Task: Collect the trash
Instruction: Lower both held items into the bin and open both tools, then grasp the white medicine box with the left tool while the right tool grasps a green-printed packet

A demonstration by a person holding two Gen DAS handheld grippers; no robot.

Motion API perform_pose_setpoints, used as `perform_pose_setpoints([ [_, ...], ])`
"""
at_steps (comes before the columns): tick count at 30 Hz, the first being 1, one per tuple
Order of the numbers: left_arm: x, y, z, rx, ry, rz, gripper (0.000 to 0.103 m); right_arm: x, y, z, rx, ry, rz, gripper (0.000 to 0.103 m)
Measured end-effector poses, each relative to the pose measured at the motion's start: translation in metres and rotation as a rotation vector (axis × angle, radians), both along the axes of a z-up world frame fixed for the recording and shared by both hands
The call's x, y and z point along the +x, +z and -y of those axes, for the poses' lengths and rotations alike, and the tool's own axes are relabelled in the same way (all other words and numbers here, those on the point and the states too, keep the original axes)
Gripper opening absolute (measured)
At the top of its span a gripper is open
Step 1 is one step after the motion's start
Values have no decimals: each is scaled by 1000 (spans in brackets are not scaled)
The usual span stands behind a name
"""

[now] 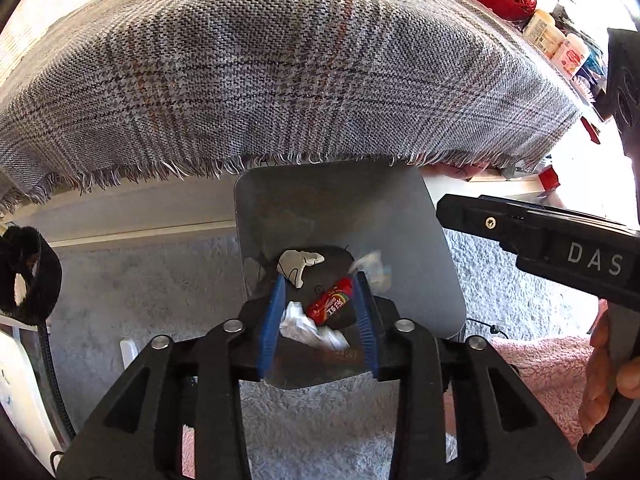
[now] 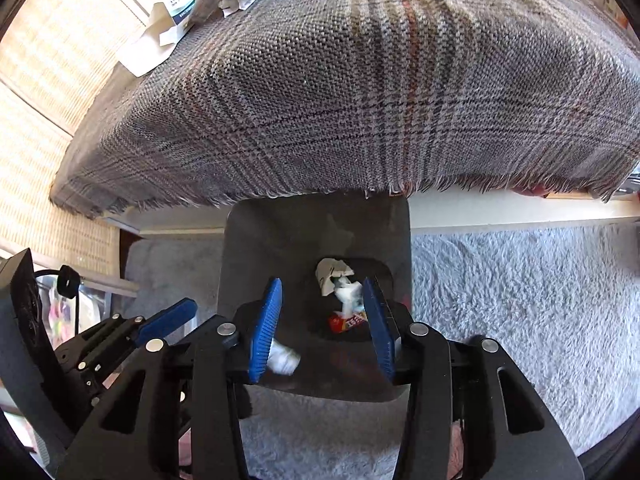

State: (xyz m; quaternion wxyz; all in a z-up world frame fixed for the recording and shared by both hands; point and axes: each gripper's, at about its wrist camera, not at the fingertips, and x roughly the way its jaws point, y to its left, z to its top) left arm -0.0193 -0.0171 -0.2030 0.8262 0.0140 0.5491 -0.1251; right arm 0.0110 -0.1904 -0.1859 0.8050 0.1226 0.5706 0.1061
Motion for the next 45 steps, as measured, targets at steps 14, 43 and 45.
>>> perform_pose_setpoints([
  [14, 3, 29, -13, -30, 44, 26, 83, 5, 18, 14, 25, -57, 44, 95],
  [43, 130, 125, -58, 35, 112, 225, 87, 133, 108, 29, 117, -116, 215, 94],
  [45, 137, 123, -59, 35, 109, 233, 87, 143, 107, 25, 123, -110, 215, 91],
])
